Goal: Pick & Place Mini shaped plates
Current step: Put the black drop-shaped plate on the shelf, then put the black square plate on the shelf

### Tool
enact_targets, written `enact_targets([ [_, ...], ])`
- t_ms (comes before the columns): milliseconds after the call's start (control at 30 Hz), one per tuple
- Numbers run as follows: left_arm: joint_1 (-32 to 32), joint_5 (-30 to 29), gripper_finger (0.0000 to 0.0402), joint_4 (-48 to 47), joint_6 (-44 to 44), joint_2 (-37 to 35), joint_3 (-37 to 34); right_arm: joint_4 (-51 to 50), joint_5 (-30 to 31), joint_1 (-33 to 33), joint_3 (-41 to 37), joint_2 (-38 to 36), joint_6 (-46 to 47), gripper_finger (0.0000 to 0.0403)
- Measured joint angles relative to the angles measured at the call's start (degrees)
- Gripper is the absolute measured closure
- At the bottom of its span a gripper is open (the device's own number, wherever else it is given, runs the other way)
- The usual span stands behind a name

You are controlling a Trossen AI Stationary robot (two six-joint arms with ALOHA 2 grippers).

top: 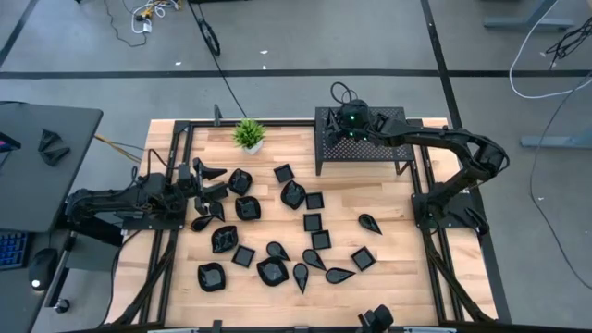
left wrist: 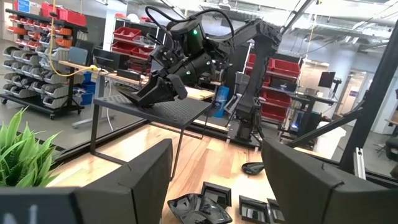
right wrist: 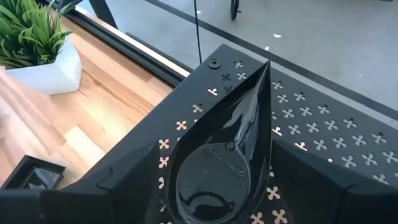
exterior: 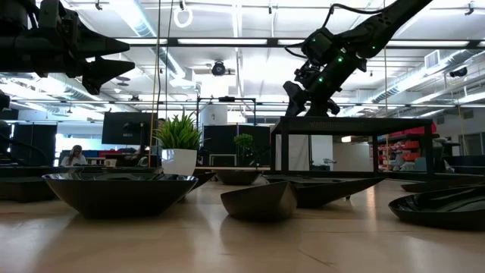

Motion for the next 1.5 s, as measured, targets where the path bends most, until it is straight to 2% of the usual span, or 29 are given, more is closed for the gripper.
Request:
enact_targets([
  [267, 0.0, 0.0, 0.0149, 0.0, 0.0, 0.0, 0.0, 4.4, 1.6, 0.5, 0.0, -4.3, -0.7, 0.0087],
  [400, 0.0, 0.0, 0.0149, 0.0, 0.0, 0.0, 0.0, 5.6, 1.2, 4.7, 0.0, -9.4, -2.6, 0.0087],
  [567, 0.0, 0.0, 0.0149, 0.0, 0.0, 0.0, 0.0, 2.2, 1.1, 17.6, 0.0, -14.3, -6.9, 0.0087],
  [700, 0.0, 0.0, 0.0149, 0.0, 0.0, 0.0, 0.0, -2.4, 2.0, 29.6, 0.0, -14.9, -6.5, 0.0087],
  [867, 0.0, 0.0, 0.0149, 0.0, 0.0, 0.0, 0.0, -10.0, 1.8, 41.8, 0.0, -12.1, -2.8, 0.0088],
  [1067, 0.0, 0.0, 0.0149, 0.0, 0.0, 0.0, 0.0, -15.0, -4.7, 50.6, 0.0, -6.6, -1.7, 0.0089],
  [1167, 0.0, 0.0, 0.0149, 0.0, 0.0, 0.0, 0.0, -14.5, -4.1, 52.0, 0.0, -2.6, -4.9, 0.01],
  [1233, 0.0, 0.0, 0.0149, 0.0, 0.0, 0.0, 0.0, -14.7, -1.3, 51.3, 0.0, 0.1, -7.1, 0.0115],
  [1333, 0.0, 0.0, 0.0149, 0.0, 0.0, 0.0, 0.0, -14.0, 1.5, 48.7, 0.0, 3.2, -9.6, 0.0145],
  [1500, 0.0, 0.0, 0.0149, 0.0, 0.0, 0.0, 0.0, -13.6, 1.0, 43.0, 0.0, 7.2, -11.0, 0.0199],
])
